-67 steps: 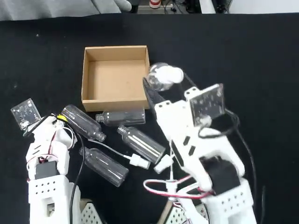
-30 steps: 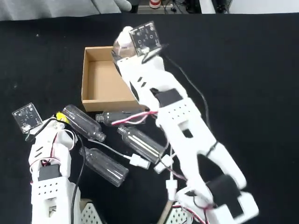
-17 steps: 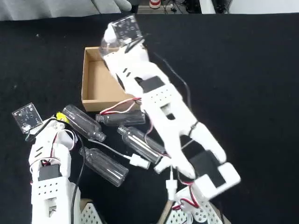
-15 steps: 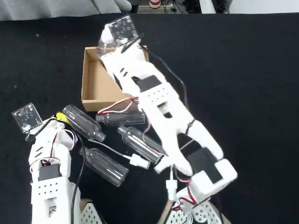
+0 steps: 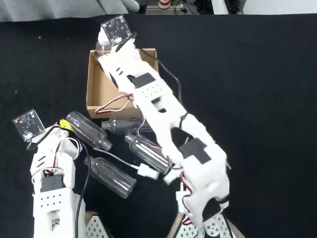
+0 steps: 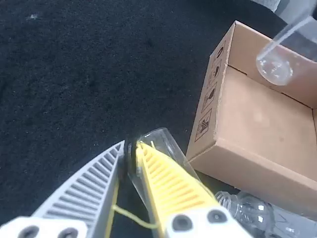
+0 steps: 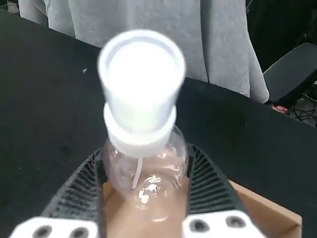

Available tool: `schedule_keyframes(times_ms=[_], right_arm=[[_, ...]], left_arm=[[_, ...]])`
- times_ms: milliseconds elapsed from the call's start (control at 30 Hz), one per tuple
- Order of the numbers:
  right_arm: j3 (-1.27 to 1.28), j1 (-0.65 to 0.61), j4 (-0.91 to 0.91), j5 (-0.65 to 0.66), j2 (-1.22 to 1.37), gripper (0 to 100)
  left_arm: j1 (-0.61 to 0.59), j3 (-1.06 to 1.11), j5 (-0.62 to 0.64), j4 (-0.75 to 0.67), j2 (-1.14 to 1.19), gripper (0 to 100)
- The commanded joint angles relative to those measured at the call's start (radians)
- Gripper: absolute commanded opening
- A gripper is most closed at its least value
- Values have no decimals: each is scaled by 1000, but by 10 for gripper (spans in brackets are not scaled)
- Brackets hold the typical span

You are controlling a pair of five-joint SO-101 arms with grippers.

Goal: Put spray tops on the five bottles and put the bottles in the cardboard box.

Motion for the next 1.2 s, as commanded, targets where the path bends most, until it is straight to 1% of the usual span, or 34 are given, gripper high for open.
schedule_keyframes(times_ms=[0,500,900,1100,1167], right_arm=[[-124,-32,-26,0,41,33],[-378,-41,-23,0,321,33],[-389,-48,-21,-6,335,38],[-387,-51,-21,-5,338,184],[-387,-51,-17,-5,338,199]], left_arm=[[-12,-19,-8,-26,-15,31],[-10,-18,-8,-26,-15,32],[-10,-16,-8,-26,-15,32],[-10,-16,-8,-26,-15,32],[-10,-16,-8,-26,-15,32]])
